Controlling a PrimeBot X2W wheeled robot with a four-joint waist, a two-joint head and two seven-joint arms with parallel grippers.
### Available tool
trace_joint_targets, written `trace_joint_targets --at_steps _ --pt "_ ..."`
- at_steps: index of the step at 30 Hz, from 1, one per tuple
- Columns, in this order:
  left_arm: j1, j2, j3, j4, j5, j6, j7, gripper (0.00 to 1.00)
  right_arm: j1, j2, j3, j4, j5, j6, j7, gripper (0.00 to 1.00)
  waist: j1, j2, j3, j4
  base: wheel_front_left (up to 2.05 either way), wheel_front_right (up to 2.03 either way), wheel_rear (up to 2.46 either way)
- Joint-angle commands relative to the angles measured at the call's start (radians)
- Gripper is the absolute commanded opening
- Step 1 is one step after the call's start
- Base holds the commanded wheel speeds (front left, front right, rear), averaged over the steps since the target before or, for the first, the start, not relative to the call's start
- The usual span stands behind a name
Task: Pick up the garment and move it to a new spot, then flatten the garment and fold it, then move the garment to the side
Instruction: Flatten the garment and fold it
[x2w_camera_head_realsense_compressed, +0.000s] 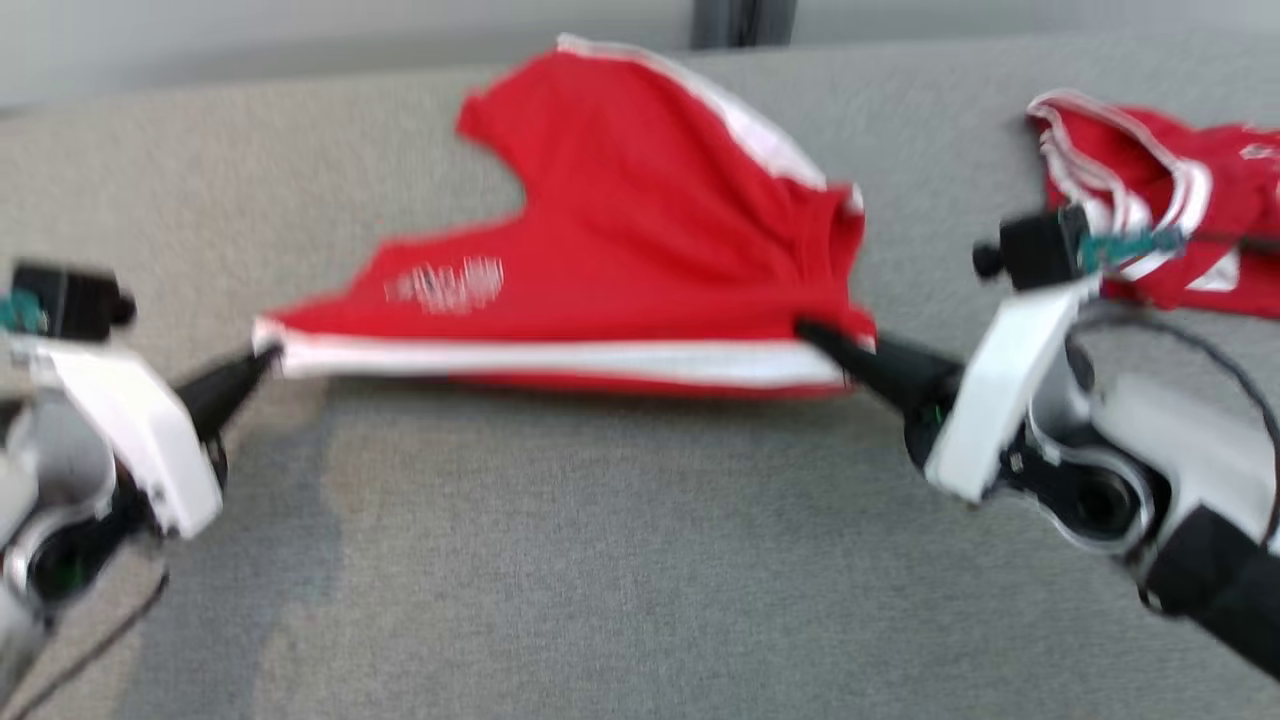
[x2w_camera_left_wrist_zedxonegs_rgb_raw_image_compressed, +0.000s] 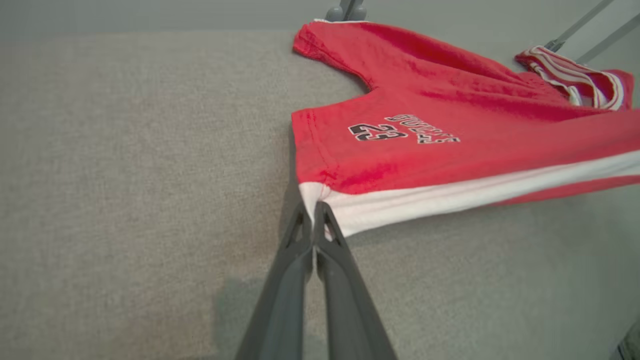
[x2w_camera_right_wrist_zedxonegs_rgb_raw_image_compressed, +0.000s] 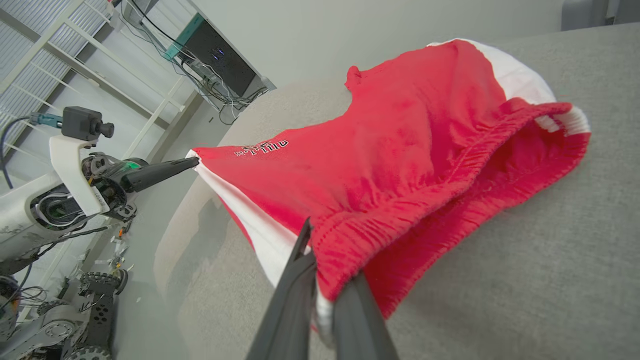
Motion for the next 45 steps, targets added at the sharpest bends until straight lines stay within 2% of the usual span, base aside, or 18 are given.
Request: trace_joint_targets --at_steps 1,5,6,13,16,19,23,27,35,39,45 --pt "0.043 0.04 0.003 -0.05 -0.014 0.025 -0.003 0.0 0.043 -0.029 0.009 -0.018 0.006 0.0 -0.012 0.0 0.0 0.0 -0.088 -0.015 0.0 0.0 0.0" --pt "0.19 0.132 -0.025 -0.247 -0.058 0.091 0.023 0.0 0.15 -0.084 0.03 -0.078 0.02 0.0 -0.037 0.0 0.0 0.0 -0.14 -0.014 0.0 0.0 0.0" --pt "0.19 0.132 -0.025 -0.247 -0.058 0.091 0.023 0.0 0.15 -0.084 0.03 -0.078 0.02 0.0 -0.037 0.0 0.0 0.0 -0.14 -0.014 0.0 0.0 0.0" --pt "0.362 0.294 -0.053 -0.582 -0.113 0.209 0.034 0.0 0.335 -0.205 0.048 -0.184 0.028 0.0 -0.121 0.0 0.0 0.0 -0.182 -0.003 0.0 0.0 0.0" --pt "0.398 0.333 -0.047 -0.662 -0.13 0.244 0.017 0.0 0.383 -0.245 0.048 -0.223 0.024 0.0 -0.16 0.0 0.0 0.0 -0.18 -0.006 0.0 0.0 0.0" --pt "0.412 0.349 -0.039 -0.688 -0.144 0.26 0.01 0.0 0.396 -0.259 0.046 -0.243 0.02 0.0 -0.172 0.0 0.0 0.0 -0.178 -0.021 0.0 0.0 0.0" --pt "0.349 0.325 -0.019 -0.672 -0.153 0.241 0.038 0.0 0.376 -0.252 0.028 -0.246 0.026 0.0 -0.183 0.0 0.0 0.0 -0.165 -0.032 0.0 0.0 0.0" --pt "0.236 0.269 -0.016 -0.593 -0.129 0.207 0.13 0.0 0.347 -0.225 0.003 -0.228 0.043 0.0 -0.188 0.0 0.0 0.0 -0.129 -0.05 0.0 0.0 0.0" --pt "-0.051 0.162 0.005 -0.365 -0.11 0.128 0.341 0.0 0.273 -0.142 -0.066 -0.194 0.067 0.0 -0.228 0.0 0.0 0.0 0.018 -0.1 0.0 0.0 0.0" --pt "-0.163 0.114 0.02 -0.261 -0.104 0.095 0.392 0.0 0.24 -0.095 -0.105 -0.181 0.068 0.0 -0.26 0.0 0.0 0.0 0.095 -0.131 0.0 0.0 0.0" --pt "-0.304 0.077 0.037 -0.148 -0.085 0.056 0.454 0.0 0.211 -0.029 -0.164 -0.173 0.051 0.0 -0.296 0.0 0.0 0.0 0.19 -0.174 0.0 0.0 0.0"
